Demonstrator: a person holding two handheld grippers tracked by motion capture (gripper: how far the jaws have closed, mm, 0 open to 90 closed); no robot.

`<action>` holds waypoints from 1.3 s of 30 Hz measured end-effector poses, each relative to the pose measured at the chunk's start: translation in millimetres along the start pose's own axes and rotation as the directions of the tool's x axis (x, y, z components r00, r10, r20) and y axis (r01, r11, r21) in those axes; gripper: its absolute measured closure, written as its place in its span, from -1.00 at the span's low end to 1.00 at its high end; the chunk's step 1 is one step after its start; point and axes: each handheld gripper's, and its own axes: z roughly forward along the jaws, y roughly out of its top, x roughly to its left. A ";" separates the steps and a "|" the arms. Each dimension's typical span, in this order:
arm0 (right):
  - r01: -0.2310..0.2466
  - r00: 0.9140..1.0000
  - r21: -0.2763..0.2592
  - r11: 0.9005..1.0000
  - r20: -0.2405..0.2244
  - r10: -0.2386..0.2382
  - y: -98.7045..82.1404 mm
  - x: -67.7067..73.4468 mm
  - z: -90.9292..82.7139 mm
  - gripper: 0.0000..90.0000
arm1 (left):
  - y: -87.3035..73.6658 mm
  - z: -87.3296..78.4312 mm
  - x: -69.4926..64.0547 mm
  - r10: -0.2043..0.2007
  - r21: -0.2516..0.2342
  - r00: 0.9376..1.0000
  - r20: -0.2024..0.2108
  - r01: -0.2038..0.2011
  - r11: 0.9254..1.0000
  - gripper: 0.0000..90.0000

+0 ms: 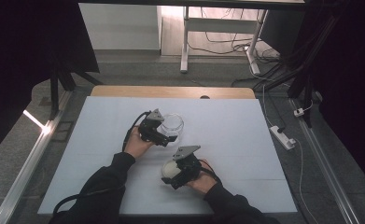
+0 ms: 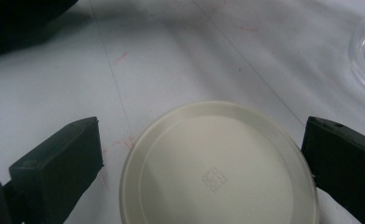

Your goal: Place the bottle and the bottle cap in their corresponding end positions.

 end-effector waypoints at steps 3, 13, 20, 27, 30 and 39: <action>-0.008 1.000 -0.017 1.000 0.004 0.008 1.6 0.9 -2.9 -1.00 | -3.4 -4.8 -0.1 -0.005 0.011 1.000 0.000 0.005 1.000 -1.00; -0.060 0.998 -0.030 0.998 0.004 0.060 3.4 -2.9 -16.3 -1.00 | -15.1 -19.4 -7.0 -0.029 0.040 0.999 0.012 0.029 0.999 -0.97; -0.073 0.997 -0.044 0.996 0.026 0.074 2.7 -3.7 -26.5 -1.00 | -19.9 -28.1 -18.2 -0.035 0.065 0.999 0.028 0.034 0.997 -0.97; -0.103 0.991 -0.049 0.994 0.082 0.106 -2.2 -10.2 -41.0 -1.00 | -28.9 -40.5 -31.4 -0.026 0.076 0.999 0.018 0.025 0.997 -1.00; -0.124 0.987 -0.065 0.990 0.098 0.130 -4.7 -13.1 -47.8 -1.00 | -32.8 -48.6 -35.3 -0.035 0.070 0.999 0.011 0.034 0.997 -1.00; -0.146 0.971 -0.063 0.987 0.180 0.155 -13.7 -13.4 -65.6 -1.00 | -49.7 -73.6 -44.4 -0.071 0.051 0.997 0.011 0.071 0.996 -1.00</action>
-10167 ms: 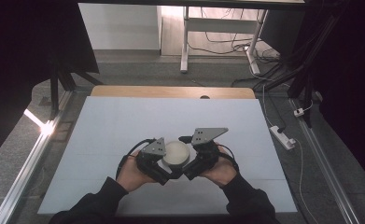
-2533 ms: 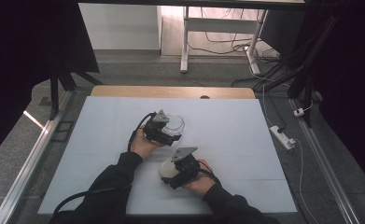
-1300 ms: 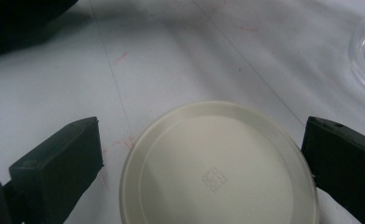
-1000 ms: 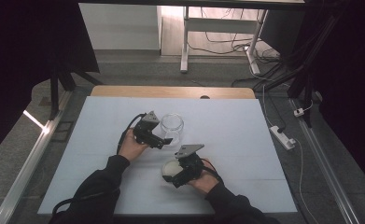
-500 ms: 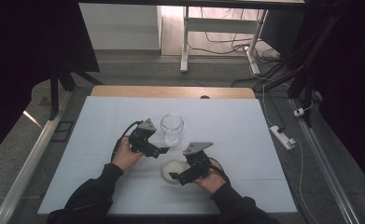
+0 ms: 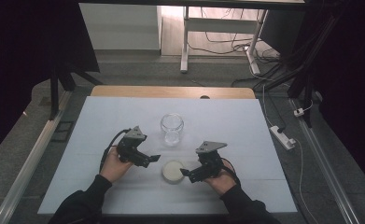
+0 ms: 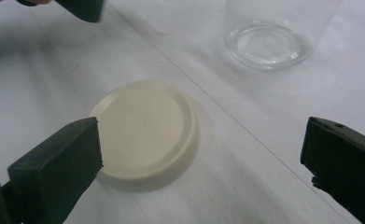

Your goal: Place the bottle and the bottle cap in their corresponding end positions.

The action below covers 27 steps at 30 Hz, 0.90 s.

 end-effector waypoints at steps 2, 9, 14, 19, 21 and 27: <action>-0.005 1.000 -0.005 1.000 0.008 0.005 -1.5 -0.4 -3.8 -1.00 | -4.4 -3.8 -2.4 0.000 0.007 1.000 -0.003 0.000 1.000 -1.00; -0.016 1.000 0.003 1.000 0.020 0.016 -8.8 -0.8 -15.2 -1.00 | -18.4 -18.3 -10.2 -0.019 0.009 0.999 -0.027 0.019 1.000 -1.00; 0.003 0.999 0.020 1.000 0.043 -0.004 -15.5 0.7 -23.1 -1.00 | -30.3 -29.9 -15.8 -0.028 0.014 0.998 -0.058 0.028 0.999 -1.00; 0.010 0.998 0.022 1.000 0.063 -0.012 -21.8 2.1 -33.2 -1.00 | -43.6 -42.2 -19.6 -0.041 0.023 0.996 -0.074 0.043 0.999 -1.00; 0.004 0.998 0.018 1.000 0.065 -0.006 -24.3 2.1 -37.5 -1.00 | -49.0 -46.3 -21.0 -0.053 0.022 0.996 -0.072 0.055 0.998 -1.00; -0.019 0.997 0.009 1.000 0.080 0.018 -33.8 1.1 -51.1 -1.00 | -65.0 -60.2 -26.0 -0.080 0.024 0.992 -0.094 0.083 0.996 -1.00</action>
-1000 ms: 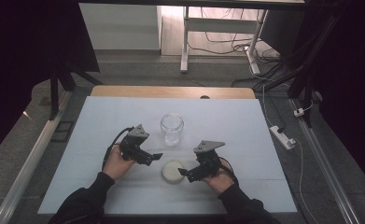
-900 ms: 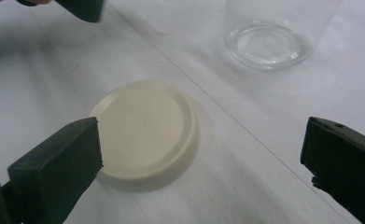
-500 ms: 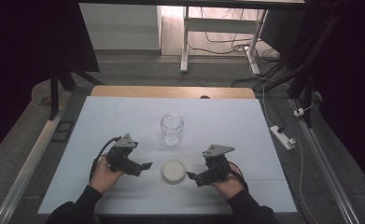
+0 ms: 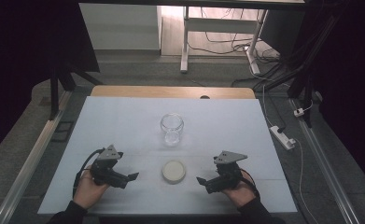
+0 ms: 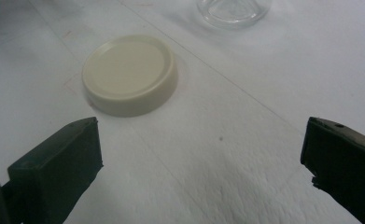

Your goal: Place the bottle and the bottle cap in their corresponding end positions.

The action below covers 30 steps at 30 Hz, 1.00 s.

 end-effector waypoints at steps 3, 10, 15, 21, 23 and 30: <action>-0.017 1.000 -0.005 1.000 0.009 0.017 -5.2 -1.6 -7.4 -1.00 | -7.9 -7.8 -1.4 -0.016 -0.007 1.000 -0.012 0.016 1.000 -1.00; -0.074 0.997 -0.025 0.997 0.022 0.074 -17.1 -4.9 -23.5 -1.00 | -25.7 -25.1 -3.2 -0.049 -0.017 0.998 -0.032 0.048 0.999 -1.00; -0.091 0.995 -0.038 0.995 0.047 0.093 -24.9 -7.7 -34.4 -1.00 | -37.2 -36.9 -3.6 -0.072 -0.034 0.996 -0.048 0.071 0.997 -1.00; -0.114 0.991 -0.047 0.992 0.071 0.117 -34.4 -10.5 -46.4 -1.00 | -49.9 -49.2 -3.6 -0.094 -0.047 0.993 -0.065 0.091 0.995 -1.00; -0.122 0.989 -0.050 0.991 0.079 0.126 -37.9 -11.8 -50.3 -1.00 | -54.3 -53.1 -3.5 -0.103 -0.051 0.992 -0.074 0.100 0.994 -1.00; -0.155 0.980 -0.055 0.986 0.114 0.161 -51.7 -16.6 -65.5 -1.00 | -69.4 -66.5 -1.8 -0.139 -0.067 0.985 -0.101 0.133 0.989 -1.00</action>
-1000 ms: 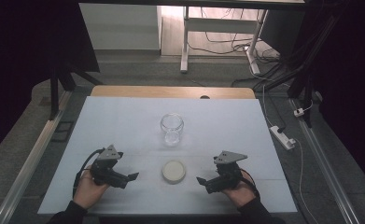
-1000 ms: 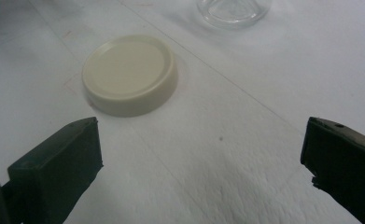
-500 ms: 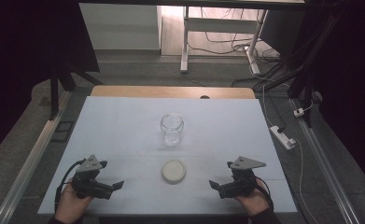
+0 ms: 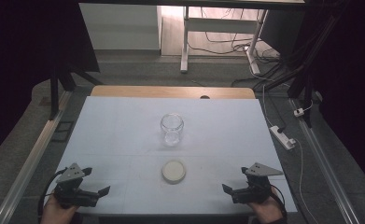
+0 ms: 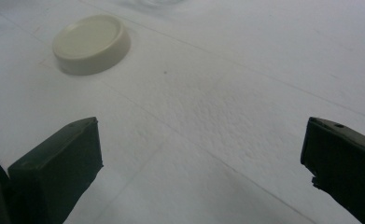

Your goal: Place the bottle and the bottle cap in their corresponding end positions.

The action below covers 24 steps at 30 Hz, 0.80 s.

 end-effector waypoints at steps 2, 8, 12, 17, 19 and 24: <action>-0.010 1.000 -0.001 1.000 0.009 0.010 -3.8 -2.5 -4.6 -1.00 | -3.0 -2.6 1.6 -0.007 0.000 1.000 -0.009 0.007 1.000 -1.00; -0.037 0.999 0.014 0.999 0.040 0.037 -14.5 -8.6 -15.1 -1.00 | -11.0 -7.9 4.1 -0.019 0.015 0.999 -0.039 0.019 1.000 -1.00; -0.052 0.997 0.013 0.999 0.050 0.051 -18.5 -9.6 -21.0 -1.00 | -16.2 -10.5 4.5 -0.021 0.033 0.998 -0.059 0.023 0.999 -1.00; -0.060 0.996 0.023 0.998 0.070 0.058 -21.5 -8.5 -26.3 -1.00 | -22.7 -12.4 4.1 -0.019 0.065 0.997 -0.077 0.024 0.998 -1.00; -0.067 0.995 0.024 0.997 0.076 0.065 -22.4 -8.0 -28.1 -1.00 | -23.6 -13.7 3.9 -0.023 0.060 0.997 -0.077 0.028 0.998 -1.00; -0.069 0.995 0.026 0.997 0.079 0.067 -23.0 -8.4 -28.3 -1.00 | -24.3 -14.3 4.8 -0.027 0.059 0.997 -0.072 0.031 0.998 -1.00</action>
